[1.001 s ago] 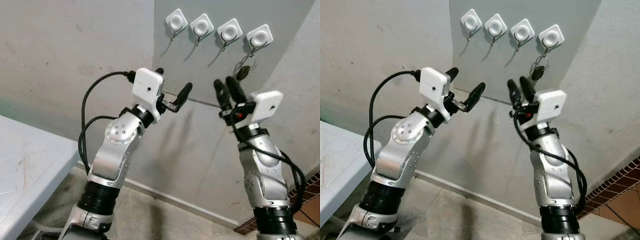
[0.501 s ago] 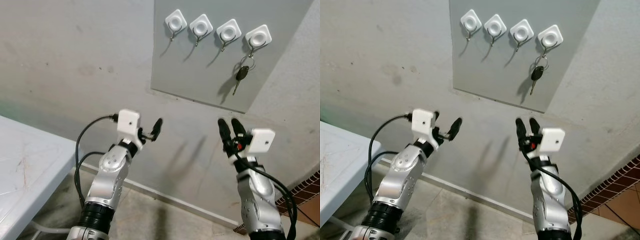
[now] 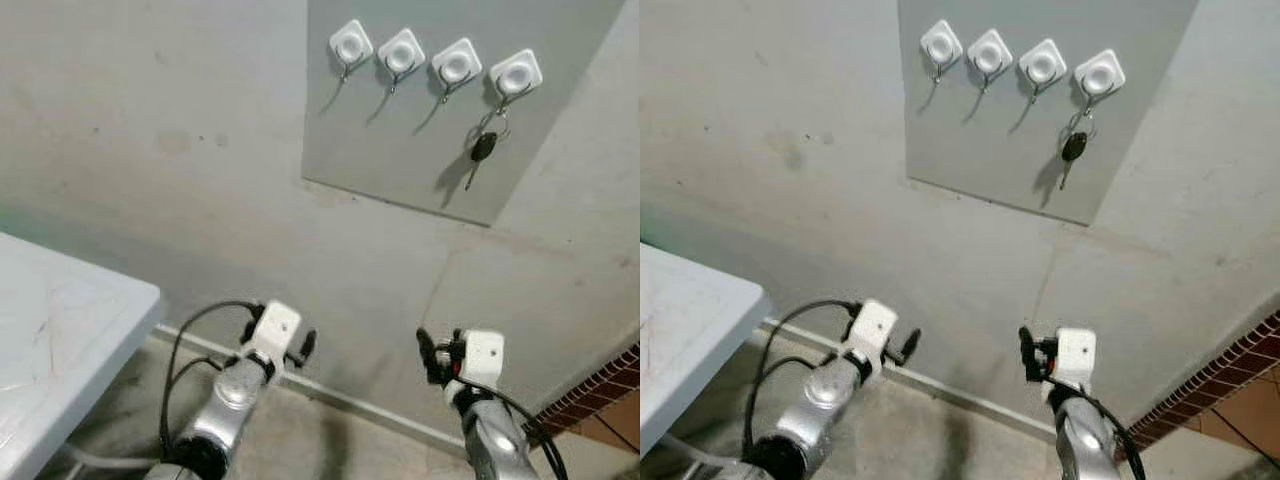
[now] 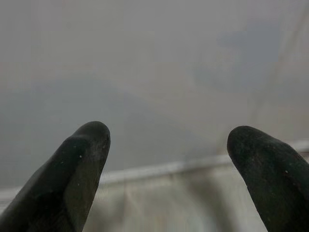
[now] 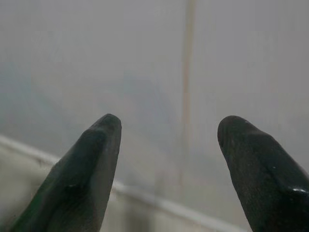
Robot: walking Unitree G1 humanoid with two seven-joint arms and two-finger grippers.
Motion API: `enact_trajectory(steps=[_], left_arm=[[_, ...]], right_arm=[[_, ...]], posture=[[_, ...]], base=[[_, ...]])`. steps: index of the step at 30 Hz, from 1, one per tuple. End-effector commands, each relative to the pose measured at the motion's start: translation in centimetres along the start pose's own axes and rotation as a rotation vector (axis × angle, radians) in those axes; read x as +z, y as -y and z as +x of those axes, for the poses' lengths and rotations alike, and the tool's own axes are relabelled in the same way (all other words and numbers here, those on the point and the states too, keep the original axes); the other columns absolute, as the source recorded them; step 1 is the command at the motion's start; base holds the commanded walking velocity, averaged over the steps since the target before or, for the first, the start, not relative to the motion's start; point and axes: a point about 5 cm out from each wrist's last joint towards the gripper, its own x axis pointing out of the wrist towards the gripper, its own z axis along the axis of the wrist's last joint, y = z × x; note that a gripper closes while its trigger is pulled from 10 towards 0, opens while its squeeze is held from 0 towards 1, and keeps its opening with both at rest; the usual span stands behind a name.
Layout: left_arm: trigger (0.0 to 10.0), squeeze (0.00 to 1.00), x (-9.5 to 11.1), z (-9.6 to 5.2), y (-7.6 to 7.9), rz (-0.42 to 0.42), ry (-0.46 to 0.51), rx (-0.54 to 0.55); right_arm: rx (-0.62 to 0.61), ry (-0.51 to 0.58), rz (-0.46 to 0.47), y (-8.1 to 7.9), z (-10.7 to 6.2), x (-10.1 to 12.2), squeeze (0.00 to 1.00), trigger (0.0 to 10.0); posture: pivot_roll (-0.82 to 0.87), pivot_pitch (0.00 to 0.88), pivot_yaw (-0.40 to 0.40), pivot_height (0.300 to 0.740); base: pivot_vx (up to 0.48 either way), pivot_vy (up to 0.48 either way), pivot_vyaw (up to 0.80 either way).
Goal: Hang keys on a hook
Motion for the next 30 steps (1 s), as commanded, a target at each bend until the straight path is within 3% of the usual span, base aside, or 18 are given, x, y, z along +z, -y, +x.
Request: enact_trajectory(steps=[1, 2, 4, 6, 11, 16, 21, 29, 30], left_arm=[[10.0, 0.00, -2.7, -0.9, -0.4, -0.070, -0.094, 0.049], [10.0, 0.00, -3.4, -1.2, -0.4, -0.108, -0.115, 0.058], [10.0, 0.00, -4.6, -1.8, -0.2, -0.067, -0.157, 0.050], [10.0, 0.00, -5.3, -2.2, 0.0, -0.077, -0.174, 0.036], [10.0, 0.00, -7.3, -3.2, 0.0, -0.149, -0.269, 0.030], [10.0, 0.00, -8.3, -3.7, -0.2, -0.171, -0.325, 0.045], [10.0, 0.00, -9.8, -4.7, -0.4, -0.245, -0.389, 0.083], [10.0, 0.00, -10.5, -5.3, -0.2, -0.291, -0.399, 0.088], [10.0, 0.00, -10.8, -5.5, -0.2, -0.293, -0.412, 0.094]], right_arm=[[-0.024, -0.104, -0.028, 0.5, -1.1, -2.3, 1.00, 10.0], [-0.029, -0.133, -0.032, 0.5, -1.5, -3.0, 1.00, 10.0], [-0.053, -0.200, -0.065, 0.8, -2.3, -4.4, 1.00, 10.0], [-0.053, -0.223, -0.071, 0.9, -2.7, -5.0, 1.00, 10.0], [-0.085, -0.354, -0.063, 1.8, -4.5, -7.3, 1.00, 10.0], [-0.087, -0.413, -0.076, 1.9, -5.3, -8.3, 1.00, 10.0], [-0.074, -0.474, -0.082, 1.6, -5.8, -9.1, 1.00, 10.0], [-0.076, -0.526, -0.048, 1.6, -6.7, -10.1, 1.00, 10.0], [-0.085, -0.547, -0.035, 1.7, -7.1, -10.4, 0.08, 10.0]], posture=[[0.12, 0.000, -0.012, 0.740], [0.12, 0.000, -0.010, 0.740], [0.12, 0.000, -0.005, 0.740], [0.11, 0.000, -0.003, 0.740], [0.11, 0.000, -0.005, 0.740], [0.12, 0.000, -0.015, 0.740], [0.12, 0.000, -0.022, 0.740], [0.11, 0.000, -0.015, 0.740], [0.11, 0.000, -0.020, 0.740]], base=[[0.000, 0.000, 0.00], [0.000, 0.000, 0.00], [0.000, 0.000, 0.00], [0.000, 0.000, 0.00], [0.000, 0.000, 0.00], [0.000, 0.000, 0.00], [0.000, 0.000, 0.00], [0.000, 0.000, 0.00], [0.000, 0.000, 0.00]])
